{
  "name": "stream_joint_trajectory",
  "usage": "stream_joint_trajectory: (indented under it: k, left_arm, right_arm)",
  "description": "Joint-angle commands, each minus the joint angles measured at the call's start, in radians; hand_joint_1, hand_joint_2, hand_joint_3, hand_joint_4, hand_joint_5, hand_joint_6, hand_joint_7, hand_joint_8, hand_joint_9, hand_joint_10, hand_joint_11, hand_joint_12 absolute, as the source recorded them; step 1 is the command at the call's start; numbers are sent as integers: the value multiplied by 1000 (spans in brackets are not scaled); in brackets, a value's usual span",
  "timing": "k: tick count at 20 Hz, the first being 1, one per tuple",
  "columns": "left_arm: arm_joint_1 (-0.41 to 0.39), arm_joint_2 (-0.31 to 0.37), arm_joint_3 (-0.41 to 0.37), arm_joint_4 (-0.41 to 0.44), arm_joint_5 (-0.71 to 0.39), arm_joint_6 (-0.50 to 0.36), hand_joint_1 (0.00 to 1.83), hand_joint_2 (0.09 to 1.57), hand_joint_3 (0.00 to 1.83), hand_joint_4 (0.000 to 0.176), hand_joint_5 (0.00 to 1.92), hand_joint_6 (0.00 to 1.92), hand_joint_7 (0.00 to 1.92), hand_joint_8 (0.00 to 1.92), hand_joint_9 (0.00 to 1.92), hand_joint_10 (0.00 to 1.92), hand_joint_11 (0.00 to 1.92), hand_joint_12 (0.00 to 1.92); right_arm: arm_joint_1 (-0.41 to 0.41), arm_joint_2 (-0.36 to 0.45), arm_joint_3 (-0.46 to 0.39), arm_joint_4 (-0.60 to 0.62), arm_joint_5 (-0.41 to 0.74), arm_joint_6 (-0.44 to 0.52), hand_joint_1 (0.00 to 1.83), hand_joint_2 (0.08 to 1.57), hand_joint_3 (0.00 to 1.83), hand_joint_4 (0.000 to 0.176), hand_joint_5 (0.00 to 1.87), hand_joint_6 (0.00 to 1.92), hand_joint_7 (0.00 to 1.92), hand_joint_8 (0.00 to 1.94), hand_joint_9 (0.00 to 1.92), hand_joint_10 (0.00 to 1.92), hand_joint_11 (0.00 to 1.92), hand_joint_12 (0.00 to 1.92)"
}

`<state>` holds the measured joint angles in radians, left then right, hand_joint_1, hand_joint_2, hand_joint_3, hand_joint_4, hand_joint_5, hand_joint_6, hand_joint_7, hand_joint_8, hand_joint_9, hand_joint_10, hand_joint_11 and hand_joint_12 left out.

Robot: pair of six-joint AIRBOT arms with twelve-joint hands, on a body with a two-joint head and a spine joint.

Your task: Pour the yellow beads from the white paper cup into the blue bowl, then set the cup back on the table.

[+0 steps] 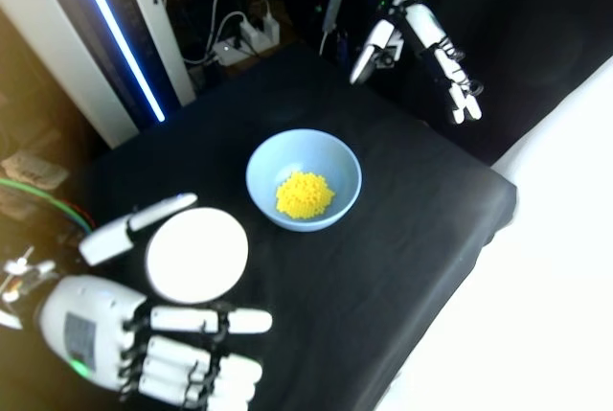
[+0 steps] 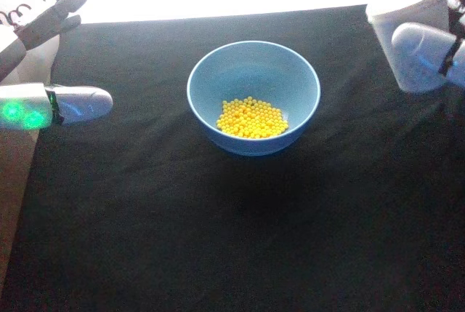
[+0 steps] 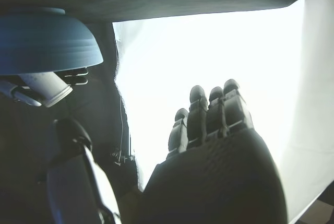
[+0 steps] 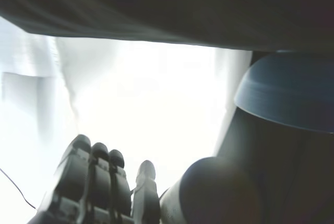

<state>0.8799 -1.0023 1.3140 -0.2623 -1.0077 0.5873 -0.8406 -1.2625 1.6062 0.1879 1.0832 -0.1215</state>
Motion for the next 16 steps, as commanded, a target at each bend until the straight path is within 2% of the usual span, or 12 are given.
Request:
stream_joint_trajectory:
  k: [1, 2, 7, 8, 10, 14, 15, 16]
  left_arm:
    - [-2, 1, 3, -16, -128, -8, 557, 781, 7, 154, 0, 0, 177, 0, 1, 0, 0, 0]
    - [0, 1, 2, -18, -131, -9, 564, 793, 10, 134, 0, 0, 169, 5, 0, 0, 0, 0]
    - [10, 0, 0, -22, -135, -15, 538, 787, 2, 128, 0, 0, 156, 12, 6, 1, 0, 0]
    - [13, 1, 0, -23, -136, -17, 556, 799, 6, 110, 0, 0, 169, 14, 0, 0, 0, 0]
    - [14, 3, 0, -23, -136, -17, 538, 814, 11, 105, 0, 0, 191, 19, 1, 0, 0, 0]
    - [14, 6, -1, -28, -141, -17, 530, 812, 4, 107, 0, 0, 203, 14, 14, 5, 0, 0]
    - [19, 7, -2, -34, -155, -19, 505, 806, 1, 111, 0, 0, 195, 8, 16, 5, 0, 0]
    - [27, 11, -7, -43, -171, -22, 486, 790, 0, 124, 0, 0, 192, 6, 23, 7, 0, 0]
  right_arm:
    - [-1, 18, 1, 32, 121, -8, 0, 905, 0, 176, 2, 0, 0, 0, 0, 0, 0, 0]
    - [-11, 18, 1, 32, 121, -27, 0, 864, 0, 176, 0, 0, 0, 0, 0, 0, 0, 0]
    - [-26, -12, 16, 51, 126, -36, 0, 849, 0, 176, 0, 0, 0, 0, 0, 0, 0, 0]
    - [-36, -15, 15, 56, 127, -36, 0, 820, 0, 176, 0, 0, 0, 0, 0, 0, 0, 0]
    - [-47, -13, 10, 63, 129, -36, 0, 810, 0, 176, 0, 0, 0, 0, 0, 0, 0, 0]
    - [-47, -6, 8, 58, 132, -35, 0, 824, 0, 176, 0, 0, 0, 0, 0, 0, 0, 0]
    - [-47, 6, -1, 55, 133, -35, 0, 837, 0, 176, 0, 0, 0, 0, 0, 0, 0, 0]
    - [-47, 21, -13, 52, 136, -35, 0, 841, 0, 176, 0, 0, 0, 0, 0, 0, 0, 0]
